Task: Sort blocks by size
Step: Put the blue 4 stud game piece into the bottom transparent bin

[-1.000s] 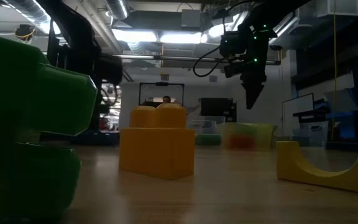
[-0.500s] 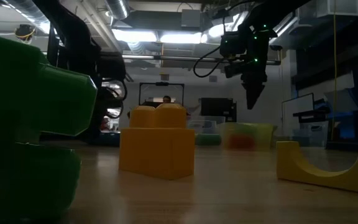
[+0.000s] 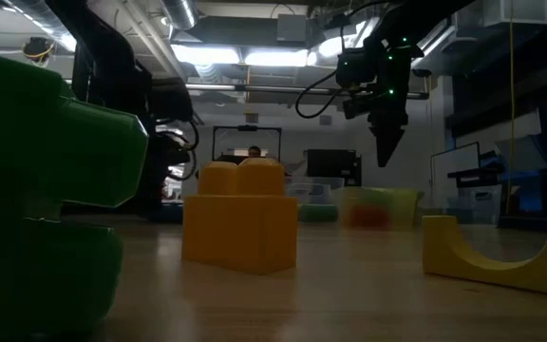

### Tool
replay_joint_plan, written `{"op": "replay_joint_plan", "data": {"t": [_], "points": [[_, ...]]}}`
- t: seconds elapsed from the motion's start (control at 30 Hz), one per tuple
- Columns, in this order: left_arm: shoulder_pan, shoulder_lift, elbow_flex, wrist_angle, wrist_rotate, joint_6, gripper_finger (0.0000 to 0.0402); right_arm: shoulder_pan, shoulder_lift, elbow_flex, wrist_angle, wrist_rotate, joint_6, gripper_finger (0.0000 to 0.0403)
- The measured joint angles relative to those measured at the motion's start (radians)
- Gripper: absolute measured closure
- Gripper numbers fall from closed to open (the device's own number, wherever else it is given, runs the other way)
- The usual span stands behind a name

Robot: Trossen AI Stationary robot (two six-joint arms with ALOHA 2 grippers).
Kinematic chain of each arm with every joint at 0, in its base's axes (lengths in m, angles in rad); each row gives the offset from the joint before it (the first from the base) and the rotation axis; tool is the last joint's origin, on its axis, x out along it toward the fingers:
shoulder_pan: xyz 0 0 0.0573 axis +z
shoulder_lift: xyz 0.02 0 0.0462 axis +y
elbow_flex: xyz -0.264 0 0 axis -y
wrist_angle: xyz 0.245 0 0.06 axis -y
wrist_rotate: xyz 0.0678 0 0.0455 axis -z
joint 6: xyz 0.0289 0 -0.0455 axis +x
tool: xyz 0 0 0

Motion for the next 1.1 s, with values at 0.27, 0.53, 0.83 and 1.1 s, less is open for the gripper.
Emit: {"op": "replay_joint_plan", "data": {"t": [0.27, 0.53, 0.83, 1.1], "points": [[0.000, -0.013, 0.008, 0.019, 0.010, 0.039, 0.0300, 0.000, 0.000, 0.000, 0.000, 0.000, 0.000, 0.0196], [0.000, -0.036, 0.007, 0.068, 0.021, 0.040, 0.0303, 0.000, 0.000, 0.000, 0.000, 0.000, 0.000, 0.0196], [-0.002, -0.068, 0.010, 0.118, 0.062, 0.085, 0.0300, 0.000, 0.000, 0.000, 0.001, 0.000, 0.000, 0.0196], [-0.005, -0.212, 0.010, 0.097, 0.079, 0.126, 0.0296, 0.000, 0.000, 0.000, 0.000, 0.000, 0.000, 0.0196]]}}
